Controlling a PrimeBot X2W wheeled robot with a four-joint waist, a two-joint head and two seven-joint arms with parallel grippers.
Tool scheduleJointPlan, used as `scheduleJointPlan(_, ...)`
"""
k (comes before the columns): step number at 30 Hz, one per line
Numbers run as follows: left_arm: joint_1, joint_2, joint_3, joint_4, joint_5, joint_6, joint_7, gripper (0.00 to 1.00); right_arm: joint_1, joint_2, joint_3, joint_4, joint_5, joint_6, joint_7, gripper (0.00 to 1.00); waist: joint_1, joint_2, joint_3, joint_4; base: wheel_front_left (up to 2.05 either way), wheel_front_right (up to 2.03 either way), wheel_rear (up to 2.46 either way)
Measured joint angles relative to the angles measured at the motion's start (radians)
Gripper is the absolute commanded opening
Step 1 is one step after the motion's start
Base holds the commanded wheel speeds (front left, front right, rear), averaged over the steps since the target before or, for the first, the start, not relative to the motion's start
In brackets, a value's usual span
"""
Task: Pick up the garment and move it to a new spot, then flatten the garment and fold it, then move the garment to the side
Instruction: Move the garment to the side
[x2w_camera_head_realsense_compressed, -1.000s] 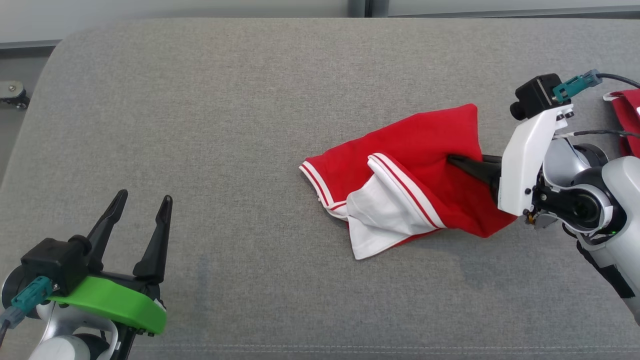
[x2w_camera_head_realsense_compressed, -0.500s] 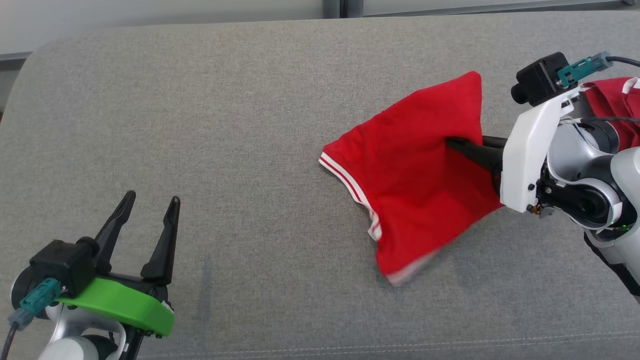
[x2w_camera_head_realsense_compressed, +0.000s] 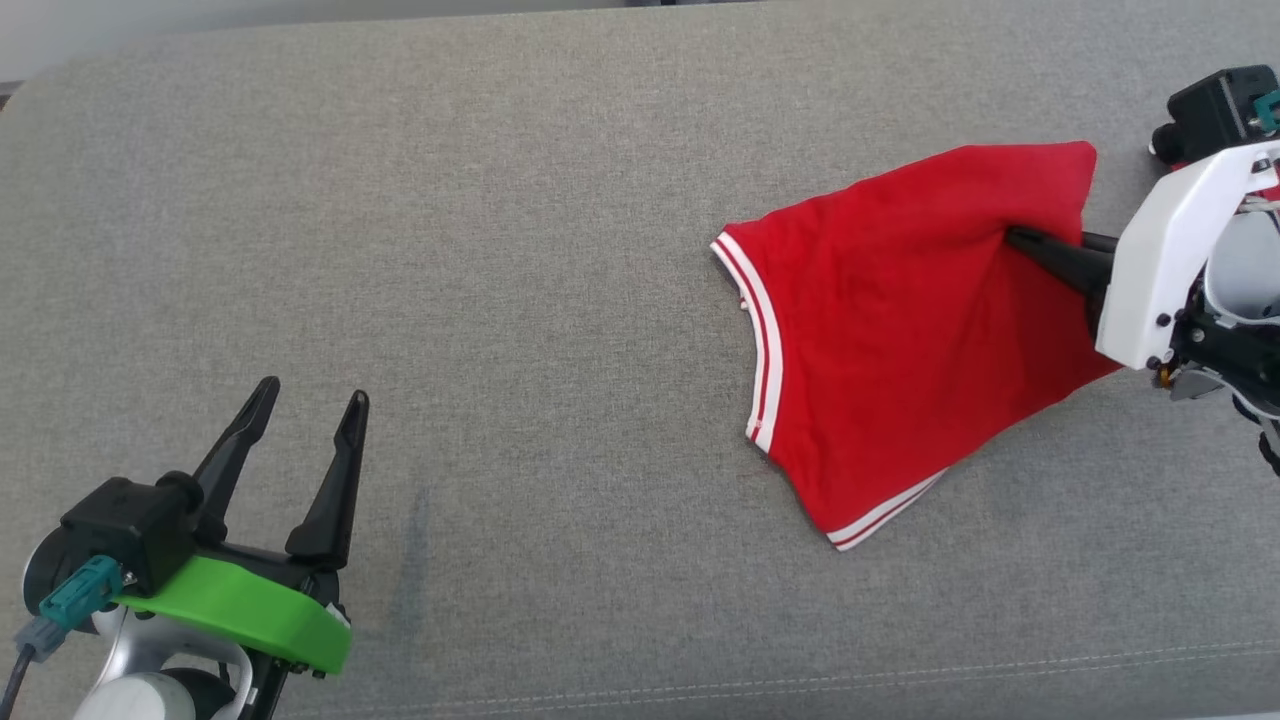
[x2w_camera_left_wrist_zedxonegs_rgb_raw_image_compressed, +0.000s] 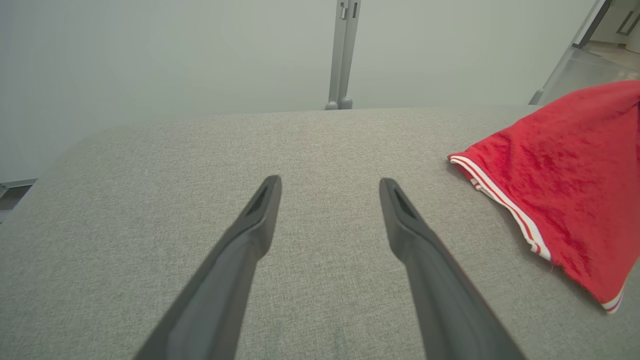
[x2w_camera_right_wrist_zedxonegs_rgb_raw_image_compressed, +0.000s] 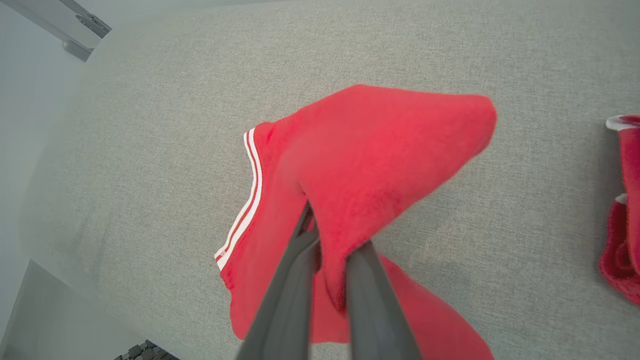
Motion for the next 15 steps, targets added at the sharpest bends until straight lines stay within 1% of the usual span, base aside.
scheduleJointPlan(3, -0.001, 0.012, 0.0, -0.01, 0.003, 0.0, 0.005, 1.0, -0.001, -0.015, -0.032, 0.027, 0.0, -0.007, 0.0, 0.0, 0.0, 0.0, 0.021, -0.007, 0.0, 0.0, 0.0)
scheduleJointPlan(9, -0.022, 0.025, 0.0, -0.035, 0.01, 0.0, 0.028, 1.0, -0.009, -0.074, -0.109, 0.079, -0.002, -0.015, 0.006, 0.0, 0.0, 0.0, 0.069, -0.018, 0.0, 0.0, 0.0)
scheduleJointPlan(15, -0.048, 0.037, 0.0, -0.06, 0.012, 0.0, 0.044, 1.0, -0.053, -0.113, -0.167, 0.103, -0.016, -0.015, 0.004, 0.0, 0.0, 0.0, 0.124, -0.024, 0.0, 0.0, 0.0)
